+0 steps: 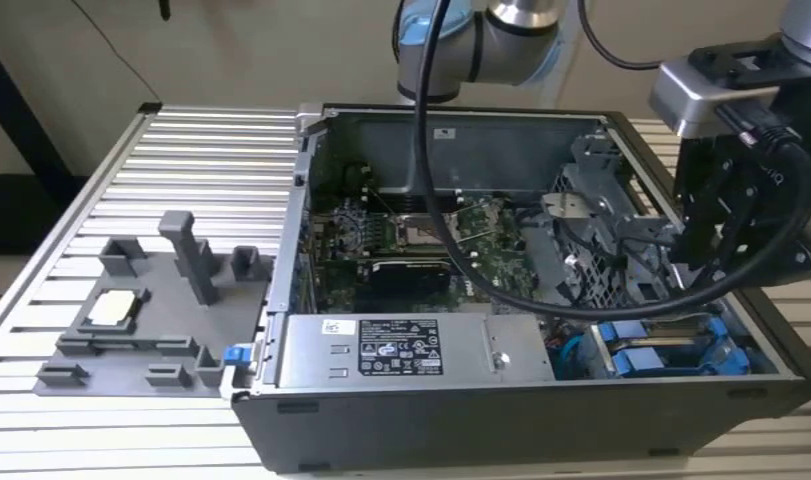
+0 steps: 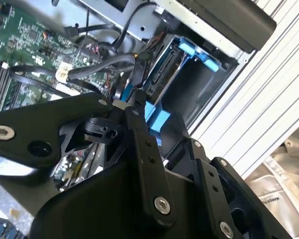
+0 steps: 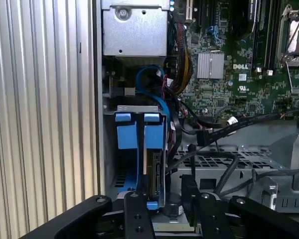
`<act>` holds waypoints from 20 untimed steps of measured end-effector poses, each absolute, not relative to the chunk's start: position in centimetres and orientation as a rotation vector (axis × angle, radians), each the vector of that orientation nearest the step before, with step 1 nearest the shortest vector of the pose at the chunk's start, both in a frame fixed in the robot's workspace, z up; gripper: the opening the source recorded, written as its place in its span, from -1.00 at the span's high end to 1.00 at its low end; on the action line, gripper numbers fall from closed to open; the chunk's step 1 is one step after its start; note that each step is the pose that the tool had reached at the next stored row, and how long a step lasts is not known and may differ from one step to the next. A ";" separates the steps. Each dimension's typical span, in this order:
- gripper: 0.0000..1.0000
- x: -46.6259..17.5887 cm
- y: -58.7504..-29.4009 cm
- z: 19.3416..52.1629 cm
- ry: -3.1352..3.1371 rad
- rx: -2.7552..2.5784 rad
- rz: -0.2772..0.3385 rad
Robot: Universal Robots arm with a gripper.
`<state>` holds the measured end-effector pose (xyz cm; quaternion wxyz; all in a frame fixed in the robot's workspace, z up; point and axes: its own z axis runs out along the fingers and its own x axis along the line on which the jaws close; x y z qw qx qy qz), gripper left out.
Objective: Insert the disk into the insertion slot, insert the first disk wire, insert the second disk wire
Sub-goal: 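Insert the disk into the insertion slot, then insert the first disk wire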
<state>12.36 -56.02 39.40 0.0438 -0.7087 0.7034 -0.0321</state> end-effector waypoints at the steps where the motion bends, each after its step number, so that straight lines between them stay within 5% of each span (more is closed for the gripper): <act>1: 0.18 12.3 -55.9 39.4 2.141 -2.158 -0.114; 9: 0.18 12.2 -55.1 39.3 2.071 -2.133 -0.198; 20: 0.18 12.0 -53.4 39.2 2.032 -2.165 -0.217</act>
